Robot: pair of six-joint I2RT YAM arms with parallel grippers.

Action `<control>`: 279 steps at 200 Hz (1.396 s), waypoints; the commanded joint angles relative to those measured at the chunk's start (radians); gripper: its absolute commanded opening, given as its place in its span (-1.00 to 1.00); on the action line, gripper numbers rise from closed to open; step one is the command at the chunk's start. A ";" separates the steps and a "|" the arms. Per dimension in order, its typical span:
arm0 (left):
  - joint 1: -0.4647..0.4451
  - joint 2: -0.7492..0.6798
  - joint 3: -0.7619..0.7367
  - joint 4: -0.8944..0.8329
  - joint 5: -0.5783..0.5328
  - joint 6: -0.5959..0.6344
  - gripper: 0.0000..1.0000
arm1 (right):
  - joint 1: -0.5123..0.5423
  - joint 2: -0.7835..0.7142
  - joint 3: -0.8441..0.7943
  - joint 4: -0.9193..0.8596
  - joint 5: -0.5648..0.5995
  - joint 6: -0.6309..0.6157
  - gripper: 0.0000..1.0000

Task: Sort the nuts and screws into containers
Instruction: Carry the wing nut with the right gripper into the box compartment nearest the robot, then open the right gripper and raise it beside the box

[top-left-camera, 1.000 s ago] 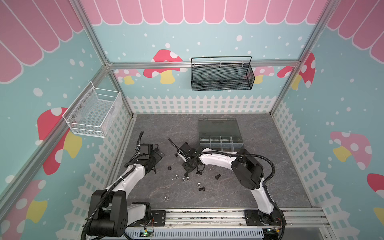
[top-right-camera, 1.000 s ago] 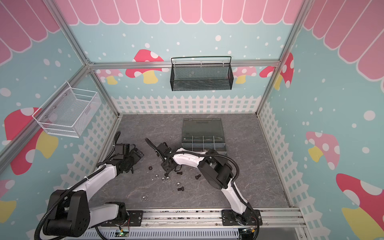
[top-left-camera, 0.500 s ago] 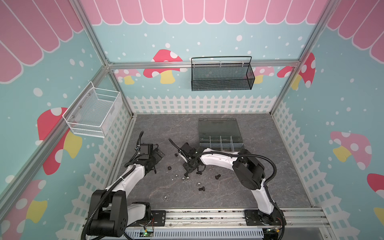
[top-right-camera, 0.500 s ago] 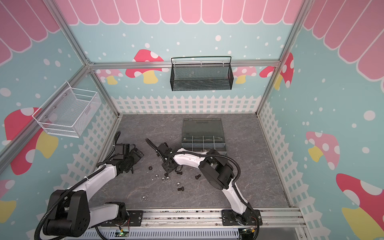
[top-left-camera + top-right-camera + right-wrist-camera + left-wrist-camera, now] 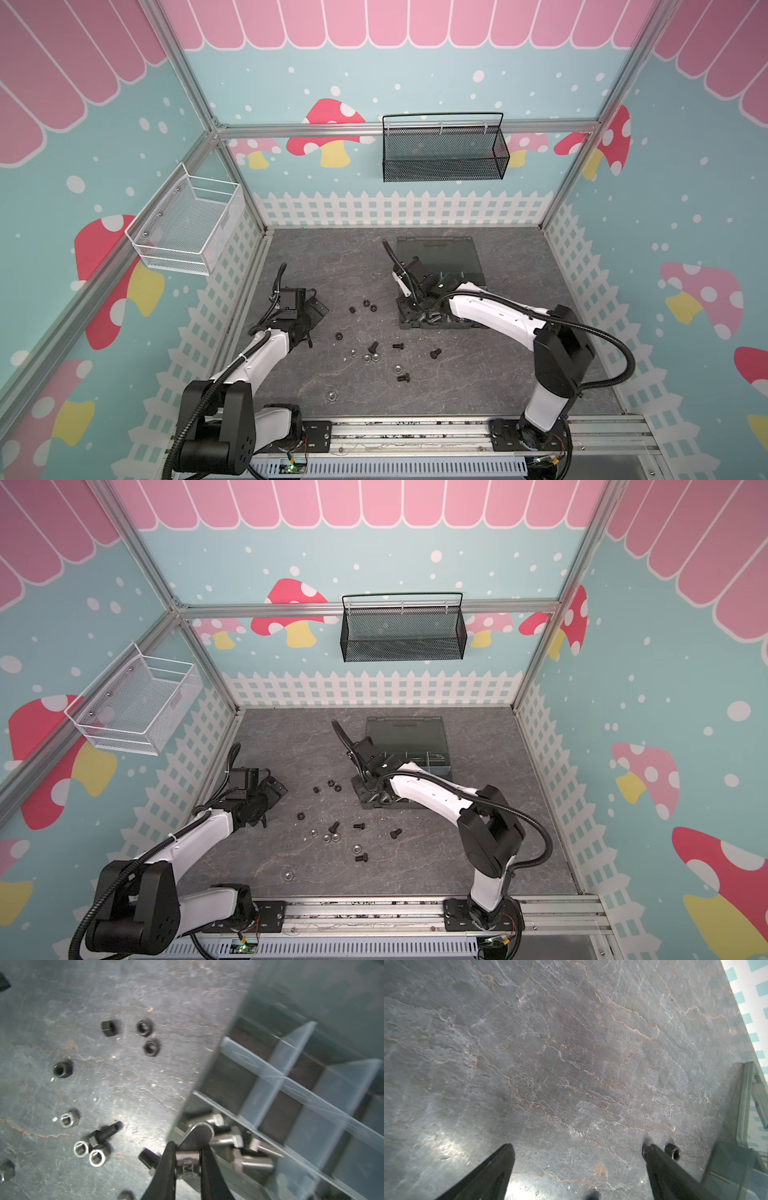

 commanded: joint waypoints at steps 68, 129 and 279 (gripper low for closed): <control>0.006 -0.017 0.004 0.007 0.008 -0.012 0.99 | -0.266 -0.224 -0.290 -0.004 -0.054 0.049 -0.88; 0.006 -0.012 0.004 0.007 0.013 -0.012 1.00 | -0.433 -0.280 -0.400 0.000 -0.064 0.033 -0.87; 0.005 -0.009 0.003 0.009 0.014 -0.015 1.00 | -0.555 -0.208 -0.437 0.063 -0.055 -0.011 -0.61</control>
